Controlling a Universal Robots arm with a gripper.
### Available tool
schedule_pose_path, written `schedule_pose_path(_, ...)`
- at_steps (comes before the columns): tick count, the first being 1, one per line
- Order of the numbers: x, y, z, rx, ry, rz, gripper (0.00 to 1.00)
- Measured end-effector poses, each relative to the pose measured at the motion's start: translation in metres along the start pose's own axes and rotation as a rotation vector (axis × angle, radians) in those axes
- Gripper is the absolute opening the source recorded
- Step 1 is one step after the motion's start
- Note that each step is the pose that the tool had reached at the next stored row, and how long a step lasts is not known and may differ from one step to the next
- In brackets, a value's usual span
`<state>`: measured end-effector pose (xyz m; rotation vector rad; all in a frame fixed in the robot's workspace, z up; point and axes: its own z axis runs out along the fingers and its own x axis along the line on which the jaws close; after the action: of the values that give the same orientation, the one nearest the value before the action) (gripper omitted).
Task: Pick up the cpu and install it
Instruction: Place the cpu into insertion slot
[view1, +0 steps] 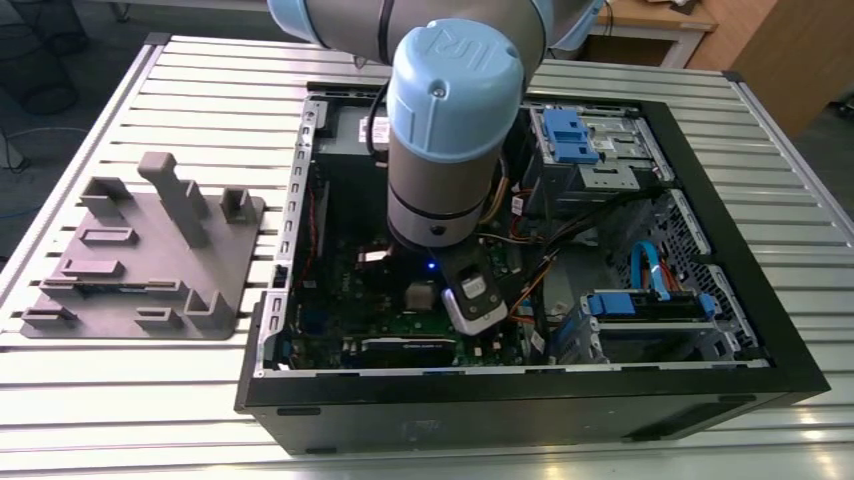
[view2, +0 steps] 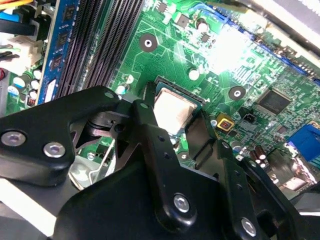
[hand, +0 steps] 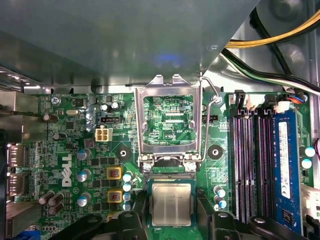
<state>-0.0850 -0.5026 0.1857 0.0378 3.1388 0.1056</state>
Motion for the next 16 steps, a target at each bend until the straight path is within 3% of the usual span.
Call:
schedule_pose_path(1,0.0001,0.0001,0.0006,-0.0013,0.0002,0.0,0.53)
schedule_pose_path(2,0.0002,0.0,0.0003,-0.0004,0.0004,0.0,0.6)
schedule_pose_path(8,0.0003,0.0001,-0.0038,0.0011,0.0009,0.0,0.6)
schedule_pose_path(16,0.0003,0.0001,-0.0041,0.001,0.0009,0.0,0.58)
